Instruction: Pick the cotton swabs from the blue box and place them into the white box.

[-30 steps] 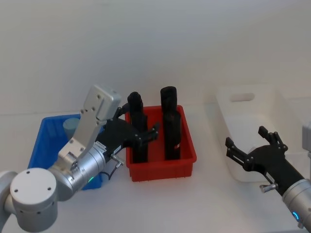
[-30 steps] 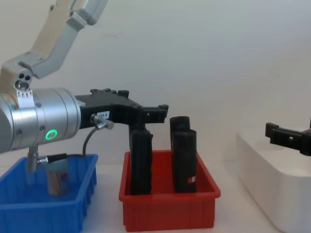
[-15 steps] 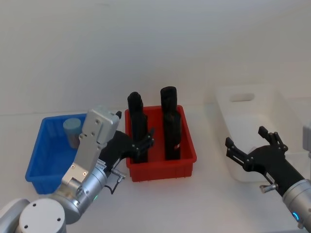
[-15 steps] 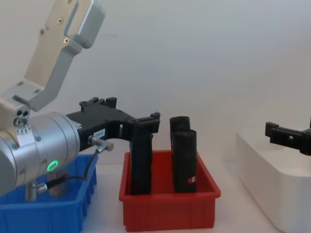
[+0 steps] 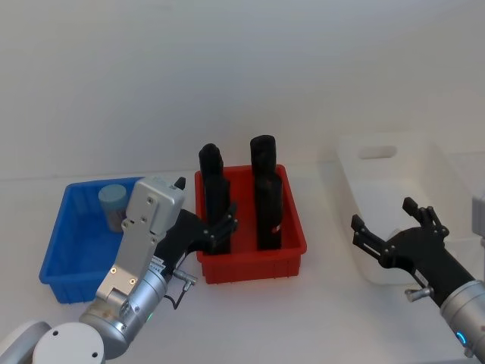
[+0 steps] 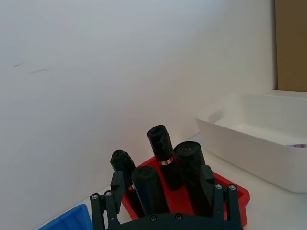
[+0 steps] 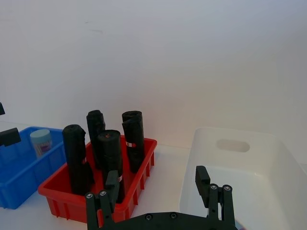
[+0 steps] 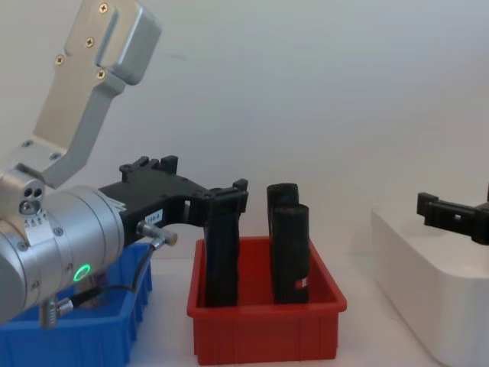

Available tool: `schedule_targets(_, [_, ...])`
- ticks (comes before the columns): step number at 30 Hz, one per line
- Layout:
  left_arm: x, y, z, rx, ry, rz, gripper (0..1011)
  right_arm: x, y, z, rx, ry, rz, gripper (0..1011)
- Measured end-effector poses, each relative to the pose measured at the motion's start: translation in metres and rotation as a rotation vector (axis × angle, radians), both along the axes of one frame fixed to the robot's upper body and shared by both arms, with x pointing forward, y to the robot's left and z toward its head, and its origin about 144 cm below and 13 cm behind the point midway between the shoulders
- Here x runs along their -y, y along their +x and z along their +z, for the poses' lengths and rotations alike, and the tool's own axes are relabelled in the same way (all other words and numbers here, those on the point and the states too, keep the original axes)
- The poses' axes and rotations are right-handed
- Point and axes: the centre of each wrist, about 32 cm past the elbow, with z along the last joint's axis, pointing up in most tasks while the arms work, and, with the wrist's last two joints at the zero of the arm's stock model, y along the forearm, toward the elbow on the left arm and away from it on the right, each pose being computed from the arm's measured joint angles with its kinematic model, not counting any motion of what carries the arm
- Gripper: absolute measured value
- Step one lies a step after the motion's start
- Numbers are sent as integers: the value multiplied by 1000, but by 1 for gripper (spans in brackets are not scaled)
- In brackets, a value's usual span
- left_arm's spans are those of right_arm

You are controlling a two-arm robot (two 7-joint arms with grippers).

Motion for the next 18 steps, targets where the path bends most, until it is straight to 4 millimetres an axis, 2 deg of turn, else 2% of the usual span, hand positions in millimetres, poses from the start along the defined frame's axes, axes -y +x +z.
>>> schedule_targets(18, [0,0,0,0,-1,1,1004,0,3,0,0,-3,4,1002])
